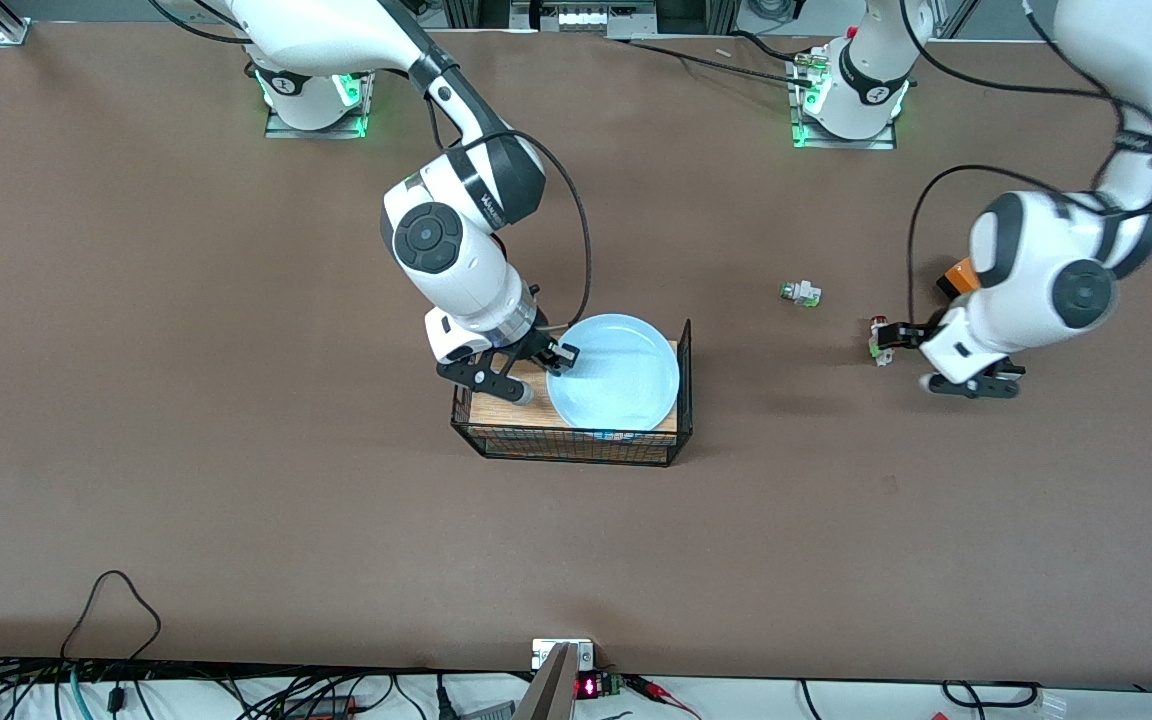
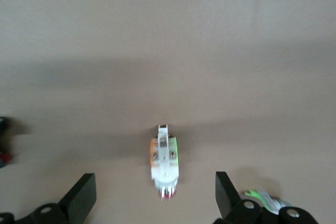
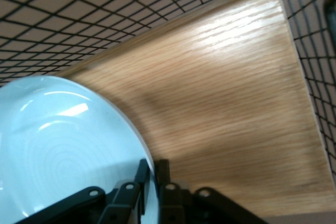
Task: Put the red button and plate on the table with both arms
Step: 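Set the button on the table while the right gripper grasps the plate rim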
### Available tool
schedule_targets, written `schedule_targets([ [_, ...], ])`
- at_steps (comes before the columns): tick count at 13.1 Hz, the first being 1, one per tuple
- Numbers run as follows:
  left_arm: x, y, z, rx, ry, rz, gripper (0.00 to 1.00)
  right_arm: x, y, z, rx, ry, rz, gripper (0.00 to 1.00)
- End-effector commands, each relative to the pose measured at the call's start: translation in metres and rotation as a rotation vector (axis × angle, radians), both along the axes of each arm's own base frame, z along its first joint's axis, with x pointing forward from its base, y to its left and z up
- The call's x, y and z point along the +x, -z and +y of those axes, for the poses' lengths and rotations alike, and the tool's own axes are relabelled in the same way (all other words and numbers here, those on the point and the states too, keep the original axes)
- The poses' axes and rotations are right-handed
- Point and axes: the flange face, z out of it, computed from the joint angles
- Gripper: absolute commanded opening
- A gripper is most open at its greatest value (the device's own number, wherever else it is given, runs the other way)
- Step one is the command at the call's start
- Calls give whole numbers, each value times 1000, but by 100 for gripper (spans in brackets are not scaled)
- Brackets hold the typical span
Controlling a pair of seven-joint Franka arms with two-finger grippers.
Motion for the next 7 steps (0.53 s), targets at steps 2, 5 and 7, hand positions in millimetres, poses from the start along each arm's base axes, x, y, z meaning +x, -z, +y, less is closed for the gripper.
schedule_targets([
  [2,39,-77,6,8,15,47,100,-6,-5,7,-10,39,6,0],
  [5,59,-130,10,7,2,35,100,-12,-22,4,-37,14,33,0],
  [7,65,-167,10,8,0,9,100,-15,-33,-1,-85,-17,21,0],
])
